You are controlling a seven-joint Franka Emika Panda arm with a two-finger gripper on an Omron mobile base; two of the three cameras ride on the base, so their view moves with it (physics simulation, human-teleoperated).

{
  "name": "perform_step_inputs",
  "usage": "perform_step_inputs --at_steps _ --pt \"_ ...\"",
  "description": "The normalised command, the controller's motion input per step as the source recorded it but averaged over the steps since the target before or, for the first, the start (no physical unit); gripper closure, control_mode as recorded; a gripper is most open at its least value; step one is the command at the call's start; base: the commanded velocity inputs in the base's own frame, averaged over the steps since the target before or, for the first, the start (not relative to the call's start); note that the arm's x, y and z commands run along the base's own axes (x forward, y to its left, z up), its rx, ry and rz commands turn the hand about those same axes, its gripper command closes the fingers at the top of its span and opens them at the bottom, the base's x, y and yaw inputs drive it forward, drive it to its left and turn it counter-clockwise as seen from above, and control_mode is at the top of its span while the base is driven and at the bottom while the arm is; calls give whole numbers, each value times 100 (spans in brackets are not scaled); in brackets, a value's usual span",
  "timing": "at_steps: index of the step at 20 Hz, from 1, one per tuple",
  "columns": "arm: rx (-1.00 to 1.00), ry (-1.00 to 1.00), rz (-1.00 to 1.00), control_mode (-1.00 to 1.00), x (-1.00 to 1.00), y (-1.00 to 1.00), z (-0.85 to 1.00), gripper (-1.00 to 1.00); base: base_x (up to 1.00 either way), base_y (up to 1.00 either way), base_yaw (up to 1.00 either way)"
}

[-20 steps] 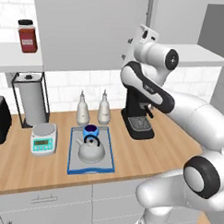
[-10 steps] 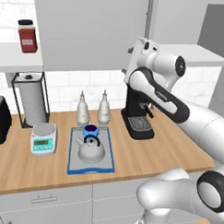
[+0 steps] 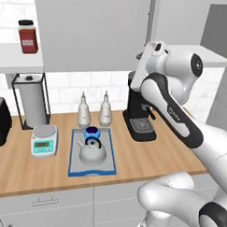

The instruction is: Pick the kettle from the counter and place it on the tray. Then pick the mug from the cabinet and place it on the tray. Then close the cabinet doors.

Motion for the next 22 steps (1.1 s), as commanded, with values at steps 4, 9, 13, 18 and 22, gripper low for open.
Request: perform_step_inputs --at_steps 4,9,13,18,22 --pt "11 24 -20 -100 -52 0 36 -100 0 0 0" --pt "7 15 -40 -100 -67 0 -20 -100 0 0 0" --pt "3 13 -30 -100 -45 -3 -30 -100 0 0 0" --pt "12 12 -24 -100 -22 -25 -16 -100 0 0 0" --pt "16 9 -18 -100 -20 -37 -7 -100 0 0 0"
